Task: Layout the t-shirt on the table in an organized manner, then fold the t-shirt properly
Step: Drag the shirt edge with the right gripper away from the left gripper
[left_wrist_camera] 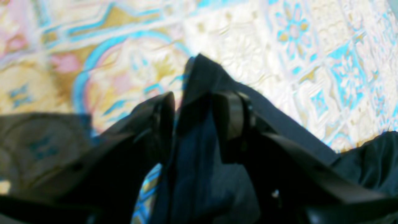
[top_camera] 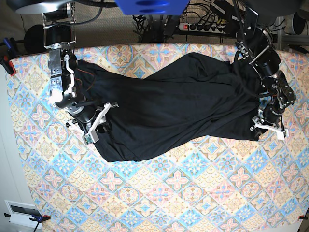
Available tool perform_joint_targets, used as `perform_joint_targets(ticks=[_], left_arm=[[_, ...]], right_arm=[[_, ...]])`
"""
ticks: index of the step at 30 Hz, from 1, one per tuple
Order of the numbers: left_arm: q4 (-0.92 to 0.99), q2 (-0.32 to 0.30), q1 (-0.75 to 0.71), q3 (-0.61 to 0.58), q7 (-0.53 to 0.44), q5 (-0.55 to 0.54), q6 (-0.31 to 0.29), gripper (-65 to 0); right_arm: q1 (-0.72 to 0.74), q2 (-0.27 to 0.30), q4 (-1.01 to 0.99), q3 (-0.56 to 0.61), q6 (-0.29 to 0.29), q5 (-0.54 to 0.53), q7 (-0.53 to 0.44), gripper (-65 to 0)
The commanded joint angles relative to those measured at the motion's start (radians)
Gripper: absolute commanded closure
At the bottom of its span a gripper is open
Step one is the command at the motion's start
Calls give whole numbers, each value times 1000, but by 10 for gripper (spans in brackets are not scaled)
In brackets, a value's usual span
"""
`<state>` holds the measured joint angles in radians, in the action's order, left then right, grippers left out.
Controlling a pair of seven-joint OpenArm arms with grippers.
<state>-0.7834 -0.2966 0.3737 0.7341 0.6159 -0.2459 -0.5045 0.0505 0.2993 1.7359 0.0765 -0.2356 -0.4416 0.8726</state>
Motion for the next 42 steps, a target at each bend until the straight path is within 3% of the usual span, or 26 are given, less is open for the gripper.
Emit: perform_joint_targets(ticks=[1, 4, 6, 11, 19, 24, 29, 32, 35, 42], left_arm=[[8, 18, 0, -3, 72, 53, 8, -230], [5, 41, 0, -38, 151, 41, 5, -225], [3, 38, -6, -124, 183, 1, 4, -187], [-28, -11, -29, -276, 193, -132, -32, 0], [-511, -117, -267, -307, 339, -355, -38, 0], [-744, -253, -459, -301, 355, -542, -38, 0], [-833, -347, -648, -135, 359, -717, -41, 0], [-833, -405, -752, -34, 359, -784, -112, 0], [-833, -436, -836, 34, 359, -803, -194, 0], [-830, -447, -925, 137, 359, -798, -194, 0]], right_arm=[[21, 8, 17, -5, -3, -4, -20, -137], [21, 8, 8, -5, -3, -4, -22, -137], [21, 8, 3, -7, -3, -4, -22, -137], [27, 8, -6, -11, -3, -4, -22, -137], [93, 15, -12, -2, -3, -10, -22, -137], [148, 15, -53, 27, -3, -6, -22, -136], [217, 15, -92, 56, -3, -6, -22, -133], [269, 15, -150, 92, -3, -4, -22, -133], [323, 13, -204, 125, -3, -4, -22, -133], [450, 8, -317, 285, -3, -4, -25, -140]])
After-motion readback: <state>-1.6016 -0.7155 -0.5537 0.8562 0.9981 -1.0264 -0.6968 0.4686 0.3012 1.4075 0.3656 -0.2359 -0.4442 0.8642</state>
